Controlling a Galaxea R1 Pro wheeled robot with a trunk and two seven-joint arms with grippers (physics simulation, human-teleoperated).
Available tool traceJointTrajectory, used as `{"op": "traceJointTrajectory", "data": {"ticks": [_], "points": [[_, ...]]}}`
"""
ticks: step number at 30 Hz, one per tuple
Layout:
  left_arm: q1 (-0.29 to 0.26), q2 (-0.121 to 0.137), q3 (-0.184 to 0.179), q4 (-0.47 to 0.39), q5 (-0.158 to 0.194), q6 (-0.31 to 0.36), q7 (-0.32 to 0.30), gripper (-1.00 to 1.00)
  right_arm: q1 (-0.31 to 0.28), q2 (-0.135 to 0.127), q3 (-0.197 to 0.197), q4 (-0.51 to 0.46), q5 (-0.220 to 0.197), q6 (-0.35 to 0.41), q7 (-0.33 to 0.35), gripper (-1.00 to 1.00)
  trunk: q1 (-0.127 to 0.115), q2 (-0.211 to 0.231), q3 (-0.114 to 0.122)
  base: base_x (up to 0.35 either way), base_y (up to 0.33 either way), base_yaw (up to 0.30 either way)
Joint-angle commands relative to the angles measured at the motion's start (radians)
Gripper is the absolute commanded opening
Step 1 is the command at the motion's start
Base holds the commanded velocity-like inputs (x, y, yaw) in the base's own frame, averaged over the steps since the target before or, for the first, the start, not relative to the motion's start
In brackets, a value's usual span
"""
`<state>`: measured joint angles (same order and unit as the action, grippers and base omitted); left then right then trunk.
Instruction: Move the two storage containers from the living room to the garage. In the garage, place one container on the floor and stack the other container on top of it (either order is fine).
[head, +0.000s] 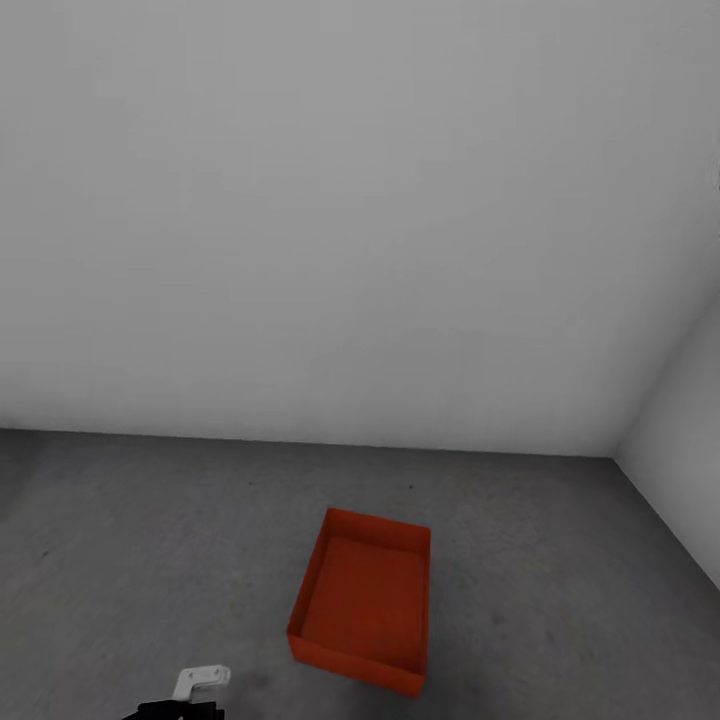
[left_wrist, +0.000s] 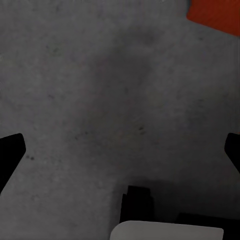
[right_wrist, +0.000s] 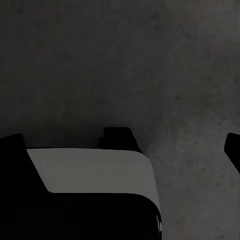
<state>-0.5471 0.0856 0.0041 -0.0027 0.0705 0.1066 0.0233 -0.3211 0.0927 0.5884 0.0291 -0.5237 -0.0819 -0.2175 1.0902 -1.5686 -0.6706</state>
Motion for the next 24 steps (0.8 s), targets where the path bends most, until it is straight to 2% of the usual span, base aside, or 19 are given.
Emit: {"op": "traceJointTrajectory", "data": {"ticks": [1,17,24], "points": [[-0.001,0.0,0.0,0.0,0.007,0.004,0.002,1.0,-0.001,0.001,0.008,0.003,-0.01,-0.006,0.0,1.0,0.0,0.0,0.001,0.0,0.0,0.0],[-0.001,-0.003,0.0,0.0,0.005,0.007,0.001,1.0,-0.001,0.001,0.008,0.003,-0.009,-0.004,-0.006,1.0,0.0,0.0,0.025,0.0,0.0,0.0],[-0.001,-0.005,0.0,0.0,0.005,0.006,0.0,1.0,-0.001,0.001,0.008,0.003,-0.009,-0.004,-0.009,1.0,-0.027,0.049,0.058,0.0,0.0,0.0]]}}
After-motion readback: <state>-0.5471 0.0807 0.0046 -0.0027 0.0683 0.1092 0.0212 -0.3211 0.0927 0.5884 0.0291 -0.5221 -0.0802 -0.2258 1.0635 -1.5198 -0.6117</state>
